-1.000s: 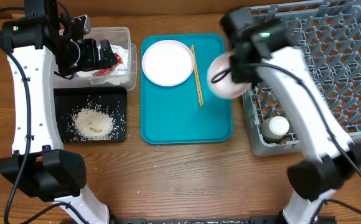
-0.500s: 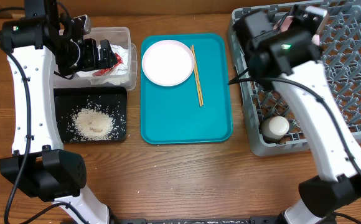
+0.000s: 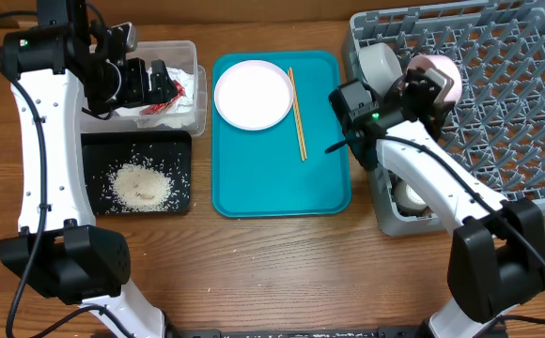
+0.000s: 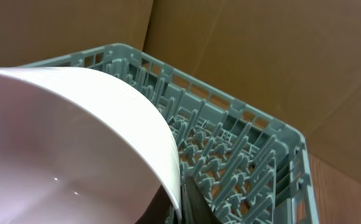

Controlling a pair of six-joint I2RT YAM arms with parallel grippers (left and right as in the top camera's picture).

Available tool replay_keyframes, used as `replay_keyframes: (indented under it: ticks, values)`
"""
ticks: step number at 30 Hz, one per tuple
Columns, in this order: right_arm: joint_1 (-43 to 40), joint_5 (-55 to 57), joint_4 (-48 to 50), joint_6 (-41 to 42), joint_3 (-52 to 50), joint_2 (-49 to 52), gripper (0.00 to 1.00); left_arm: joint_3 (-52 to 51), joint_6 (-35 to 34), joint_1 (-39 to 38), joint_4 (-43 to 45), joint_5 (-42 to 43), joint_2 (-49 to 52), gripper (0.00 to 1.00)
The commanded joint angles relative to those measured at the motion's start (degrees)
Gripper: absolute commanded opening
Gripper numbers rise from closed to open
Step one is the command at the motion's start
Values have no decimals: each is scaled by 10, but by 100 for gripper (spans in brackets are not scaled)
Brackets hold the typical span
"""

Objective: Sort waste into correct bins and load items into the dishwasher
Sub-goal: 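Lift the pink-white bowl and set it into the dish rack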

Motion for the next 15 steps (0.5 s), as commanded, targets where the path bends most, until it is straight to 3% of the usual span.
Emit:
replay_keyframes:
  ticks: [1,15]
  values:
    - [-5,-7,25,11,-23,-2,4,12,11,-3,1,-4,-1,100]
    - [-61,-78,178,-87,-62,-1,4,12,11,-3,1,-4,-1,100]
